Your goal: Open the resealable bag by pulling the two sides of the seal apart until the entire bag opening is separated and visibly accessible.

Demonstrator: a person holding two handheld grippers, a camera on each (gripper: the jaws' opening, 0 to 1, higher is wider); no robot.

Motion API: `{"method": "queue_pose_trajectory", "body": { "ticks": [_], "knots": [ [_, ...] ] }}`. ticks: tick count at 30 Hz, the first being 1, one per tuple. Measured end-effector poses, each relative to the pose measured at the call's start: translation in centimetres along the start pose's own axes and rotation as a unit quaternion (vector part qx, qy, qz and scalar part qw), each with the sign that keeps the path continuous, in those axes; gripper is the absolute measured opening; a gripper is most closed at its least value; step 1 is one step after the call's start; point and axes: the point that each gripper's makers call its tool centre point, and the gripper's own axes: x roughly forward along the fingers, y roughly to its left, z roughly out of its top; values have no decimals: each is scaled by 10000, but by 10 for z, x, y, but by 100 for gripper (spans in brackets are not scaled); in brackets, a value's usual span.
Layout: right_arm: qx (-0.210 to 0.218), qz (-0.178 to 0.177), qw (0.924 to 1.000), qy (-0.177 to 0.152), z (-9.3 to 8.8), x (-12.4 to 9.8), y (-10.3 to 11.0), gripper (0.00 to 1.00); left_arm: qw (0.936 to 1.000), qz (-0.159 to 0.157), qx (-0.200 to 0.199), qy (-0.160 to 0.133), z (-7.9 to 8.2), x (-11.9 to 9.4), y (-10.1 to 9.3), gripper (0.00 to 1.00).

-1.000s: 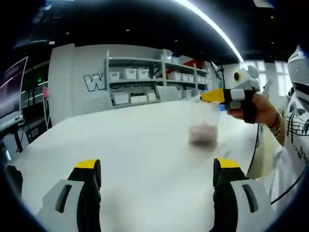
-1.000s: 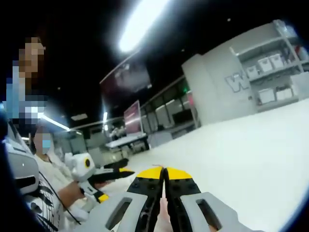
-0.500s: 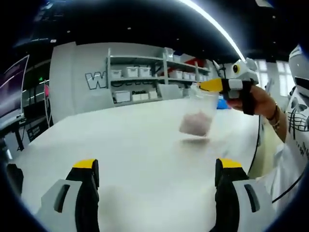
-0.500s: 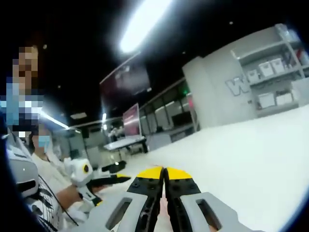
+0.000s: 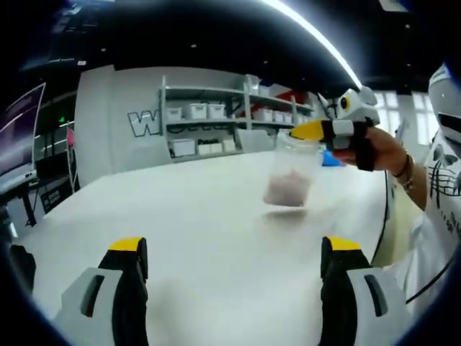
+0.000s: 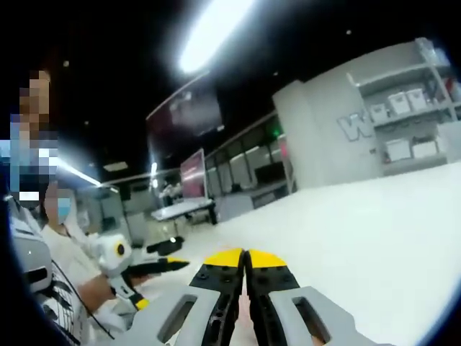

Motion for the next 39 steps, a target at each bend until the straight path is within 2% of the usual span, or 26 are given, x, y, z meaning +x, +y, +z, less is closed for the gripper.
{"method": "queue_pose_trajectory", "body": {
  "ticks": [16,29,39],
  "knots": [
    [-343,-16,9993,137,8,26,-7,0,9999,-17,-28,-110,3,-2,-2,99],
    [-434,-139,9989,108,21,42,-27,0,9999,-56,-3,-151,7,0,-5,99],
    [-472,-233,9982,279,18,53,-43,0,9998,-57,7,-178,9,0,-6,99]
  ]
}}
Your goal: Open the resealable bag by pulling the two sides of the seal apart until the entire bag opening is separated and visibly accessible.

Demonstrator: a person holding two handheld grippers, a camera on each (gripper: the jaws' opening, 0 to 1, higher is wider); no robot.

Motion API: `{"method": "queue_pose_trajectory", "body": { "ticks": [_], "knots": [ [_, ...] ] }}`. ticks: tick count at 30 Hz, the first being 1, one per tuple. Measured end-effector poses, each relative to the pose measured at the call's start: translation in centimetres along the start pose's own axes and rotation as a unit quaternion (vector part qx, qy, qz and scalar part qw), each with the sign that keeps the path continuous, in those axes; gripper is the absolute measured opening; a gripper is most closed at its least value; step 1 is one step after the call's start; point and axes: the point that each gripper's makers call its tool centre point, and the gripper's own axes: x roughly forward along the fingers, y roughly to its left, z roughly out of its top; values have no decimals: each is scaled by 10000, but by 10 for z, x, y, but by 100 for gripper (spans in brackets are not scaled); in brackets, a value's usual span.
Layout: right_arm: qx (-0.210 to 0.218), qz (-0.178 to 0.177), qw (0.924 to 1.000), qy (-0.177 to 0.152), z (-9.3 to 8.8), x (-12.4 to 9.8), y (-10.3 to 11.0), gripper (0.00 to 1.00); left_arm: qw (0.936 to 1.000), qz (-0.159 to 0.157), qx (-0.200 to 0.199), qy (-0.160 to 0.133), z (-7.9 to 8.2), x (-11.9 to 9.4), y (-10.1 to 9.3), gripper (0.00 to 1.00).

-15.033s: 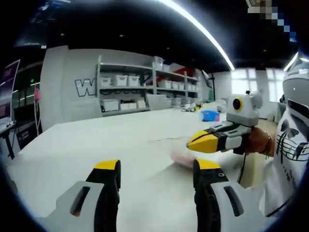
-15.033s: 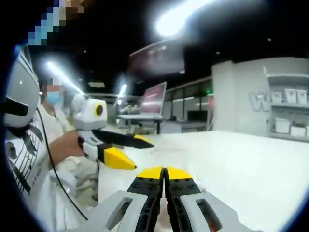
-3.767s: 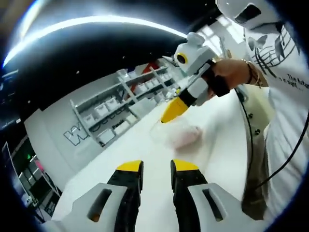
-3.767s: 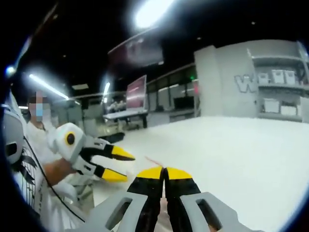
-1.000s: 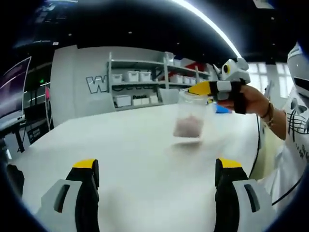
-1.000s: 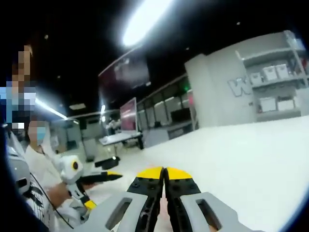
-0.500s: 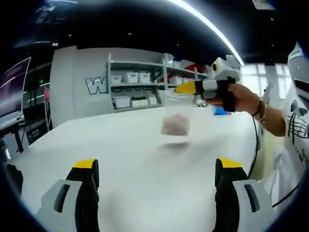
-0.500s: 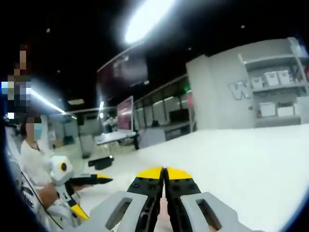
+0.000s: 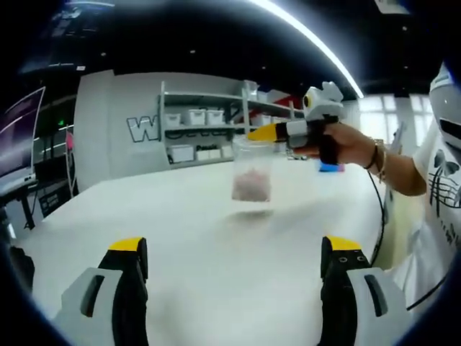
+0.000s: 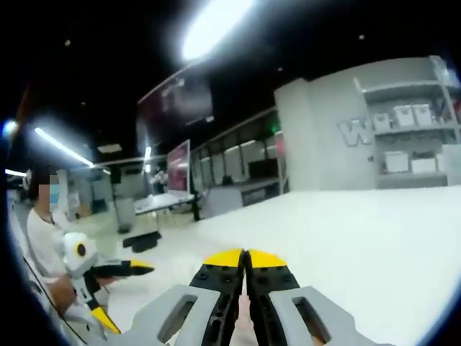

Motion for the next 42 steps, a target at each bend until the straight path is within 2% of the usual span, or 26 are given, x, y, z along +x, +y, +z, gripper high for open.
{"method": "queue_pose_trajectory", "body": {
  "ticks": [10,27,42],
  "knots": [
    [-99,-143,9998,20,9,12,-17,0,10000,57,15,-41,3,-3,3,99],
    [-126,-269,9994,155,14,35,-42,0,9999,104,35,-66,4,-6,6,99],
    [-224,-429,9982,342,17,65,-72,0,9998,189,46,-69,6,-9,11,99]
  ]
}}
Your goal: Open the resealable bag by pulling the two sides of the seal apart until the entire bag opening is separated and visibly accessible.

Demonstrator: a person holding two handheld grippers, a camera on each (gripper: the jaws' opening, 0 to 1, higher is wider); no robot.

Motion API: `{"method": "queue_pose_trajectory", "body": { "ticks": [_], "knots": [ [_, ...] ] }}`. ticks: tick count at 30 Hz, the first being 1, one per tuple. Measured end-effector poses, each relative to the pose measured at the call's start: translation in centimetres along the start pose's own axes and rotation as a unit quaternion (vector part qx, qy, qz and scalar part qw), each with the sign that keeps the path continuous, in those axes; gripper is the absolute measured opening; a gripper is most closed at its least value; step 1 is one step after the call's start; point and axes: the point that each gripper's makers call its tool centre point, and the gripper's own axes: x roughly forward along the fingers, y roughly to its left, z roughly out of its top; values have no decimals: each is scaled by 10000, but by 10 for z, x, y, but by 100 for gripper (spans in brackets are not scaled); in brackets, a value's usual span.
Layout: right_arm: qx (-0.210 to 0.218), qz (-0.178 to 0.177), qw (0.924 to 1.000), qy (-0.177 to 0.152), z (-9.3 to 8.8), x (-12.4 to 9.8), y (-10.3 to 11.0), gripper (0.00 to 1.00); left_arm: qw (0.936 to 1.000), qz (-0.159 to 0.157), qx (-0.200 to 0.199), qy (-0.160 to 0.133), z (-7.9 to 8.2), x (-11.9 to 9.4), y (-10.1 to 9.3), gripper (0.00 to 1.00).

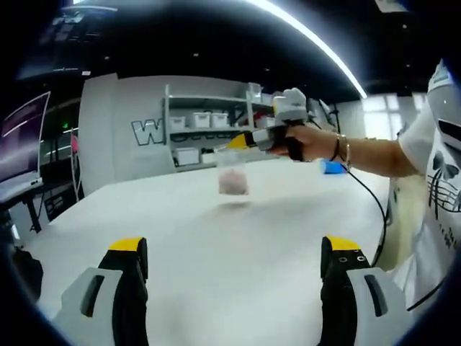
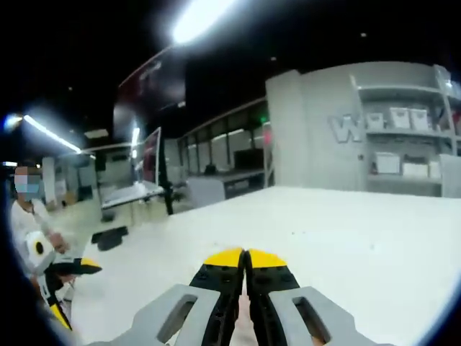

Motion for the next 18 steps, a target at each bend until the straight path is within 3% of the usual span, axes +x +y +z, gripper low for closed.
{"method": "queue_pose_trajectory", "body": {
  "ticks": [18],
  "knots": [
    [-2,-146,9999,89,7,37,-25,0,10000,10,-30,31,-3,4,4,99]
  ]
}}
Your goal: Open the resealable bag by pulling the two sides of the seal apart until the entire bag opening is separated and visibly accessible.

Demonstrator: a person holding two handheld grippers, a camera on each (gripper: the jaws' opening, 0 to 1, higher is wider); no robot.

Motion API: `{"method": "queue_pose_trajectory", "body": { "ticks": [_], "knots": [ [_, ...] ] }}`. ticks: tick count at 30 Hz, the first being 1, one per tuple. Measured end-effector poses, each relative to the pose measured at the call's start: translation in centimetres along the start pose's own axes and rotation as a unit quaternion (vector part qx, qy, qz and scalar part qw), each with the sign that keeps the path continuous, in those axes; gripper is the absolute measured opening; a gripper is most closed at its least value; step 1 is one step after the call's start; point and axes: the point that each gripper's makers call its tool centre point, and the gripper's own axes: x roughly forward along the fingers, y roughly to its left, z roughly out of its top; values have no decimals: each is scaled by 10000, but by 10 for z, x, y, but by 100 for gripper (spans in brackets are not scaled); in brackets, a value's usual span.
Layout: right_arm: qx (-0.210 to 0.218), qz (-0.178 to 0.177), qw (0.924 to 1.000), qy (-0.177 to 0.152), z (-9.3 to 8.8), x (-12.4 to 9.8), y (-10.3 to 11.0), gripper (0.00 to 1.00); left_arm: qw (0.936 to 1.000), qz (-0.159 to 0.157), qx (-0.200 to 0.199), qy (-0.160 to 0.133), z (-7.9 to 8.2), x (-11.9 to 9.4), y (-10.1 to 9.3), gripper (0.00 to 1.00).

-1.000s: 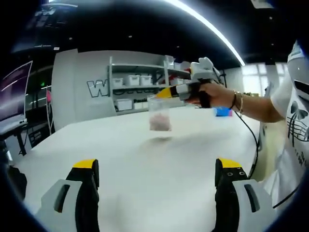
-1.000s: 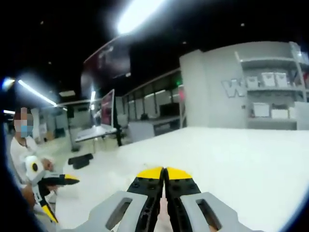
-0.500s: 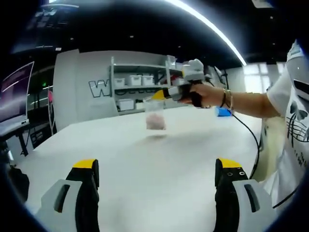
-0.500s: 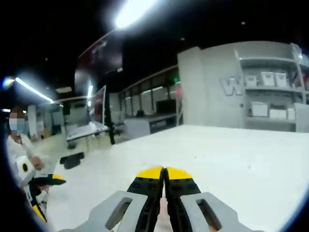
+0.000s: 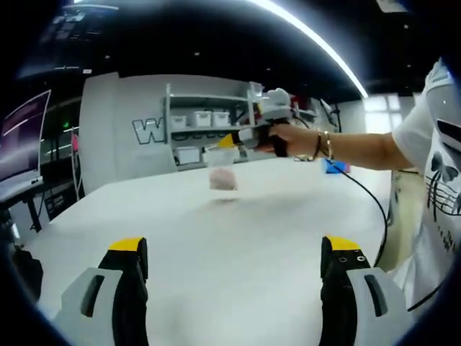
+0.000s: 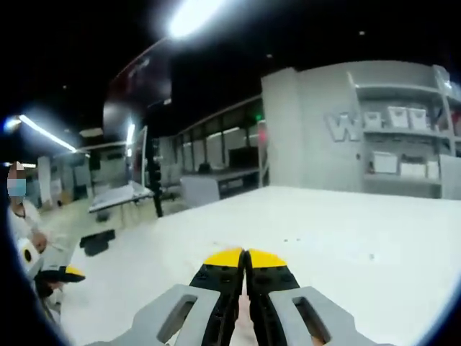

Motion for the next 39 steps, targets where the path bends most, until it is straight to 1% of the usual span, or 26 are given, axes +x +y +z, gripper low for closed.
{"method": "queue_pose_trajectory", "body": {
  "ticks": [7,17,29,39],
  "knots": [
    [9,-35,10000,66,-2,12,-3,0,10000,-14,-8,-14,1,1,1,99],
    [67,-157,9998,72,2,31,-15,0,10000,24,-36,-35,1,1,8,99],
    [123,-292,9993,185,-3,52,-29,0,10000,1,-58,-25,-2,4,12,99],
    [163,-421,9988,193,2,67,-42,0,10000,46,-60,15,-3,3,17,99]
  ]
}}
